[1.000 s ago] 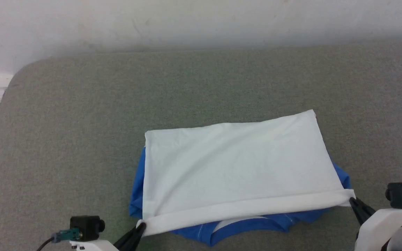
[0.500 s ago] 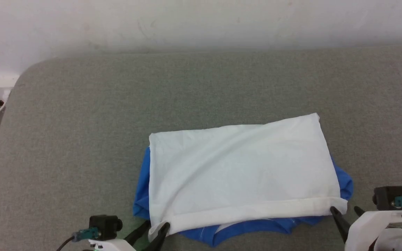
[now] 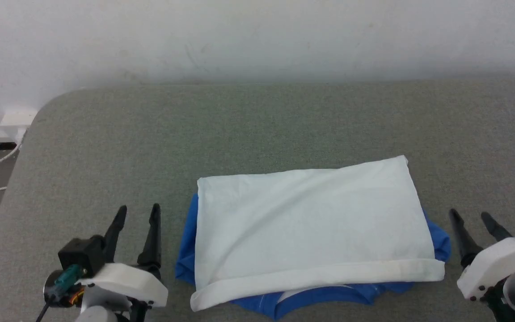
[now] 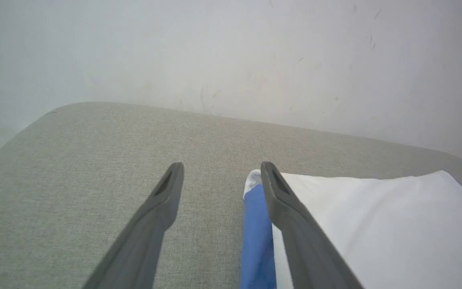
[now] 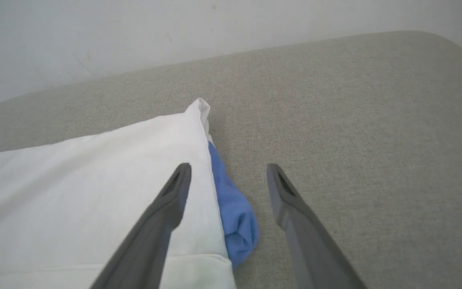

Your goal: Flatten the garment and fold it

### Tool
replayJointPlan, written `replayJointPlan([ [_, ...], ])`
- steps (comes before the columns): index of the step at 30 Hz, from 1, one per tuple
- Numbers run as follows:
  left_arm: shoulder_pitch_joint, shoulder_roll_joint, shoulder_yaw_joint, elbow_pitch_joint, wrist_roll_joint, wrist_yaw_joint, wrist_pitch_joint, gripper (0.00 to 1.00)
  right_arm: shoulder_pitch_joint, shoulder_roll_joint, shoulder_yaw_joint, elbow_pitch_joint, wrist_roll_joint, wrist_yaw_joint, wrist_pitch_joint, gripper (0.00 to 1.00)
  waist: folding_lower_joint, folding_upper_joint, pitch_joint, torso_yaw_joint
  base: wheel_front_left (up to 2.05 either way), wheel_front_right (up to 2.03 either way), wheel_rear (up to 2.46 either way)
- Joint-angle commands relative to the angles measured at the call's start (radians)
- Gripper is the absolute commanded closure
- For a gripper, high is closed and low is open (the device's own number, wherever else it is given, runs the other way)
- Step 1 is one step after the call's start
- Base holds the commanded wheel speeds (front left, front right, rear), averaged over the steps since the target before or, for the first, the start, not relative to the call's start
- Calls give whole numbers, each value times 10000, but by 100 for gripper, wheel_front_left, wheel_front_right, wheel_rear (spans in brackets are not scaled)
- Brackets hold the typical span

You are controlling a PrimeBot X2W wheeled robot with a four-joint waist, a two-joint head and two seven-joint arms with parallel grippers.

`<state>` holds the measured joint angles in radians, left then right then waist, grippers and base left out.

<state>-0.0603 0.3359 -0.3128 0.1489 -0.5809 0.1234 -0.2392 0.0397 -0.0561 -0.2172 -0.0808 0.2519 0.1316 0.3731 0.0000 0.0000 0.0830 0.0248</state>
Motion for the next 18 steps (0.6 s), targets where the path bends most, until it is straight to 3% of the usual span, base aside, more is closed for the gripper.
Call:
replayJointPlan([
  [1, -258, -84, 126, 21, 304, 132, -123, 0, -353, 44, -71, 185, -64, -9, -198, 0, 0, 0, 6, 12, 0, 0, 0],
  [7, -986, -654, 767, -198, 1333, 223, -219, 0, -1362, 55, -108, 1751, -34, -9, -515, 0, 0, 0, 119, 185, 0, 0, 0],
  [18, -1259, -1533, 1846, 64, 2649, -665, -224, 0, -2584, 57, 8, 4311, -452, -9, 955, 0, 0, 0, 445, 325, 0, 0, 0],
])
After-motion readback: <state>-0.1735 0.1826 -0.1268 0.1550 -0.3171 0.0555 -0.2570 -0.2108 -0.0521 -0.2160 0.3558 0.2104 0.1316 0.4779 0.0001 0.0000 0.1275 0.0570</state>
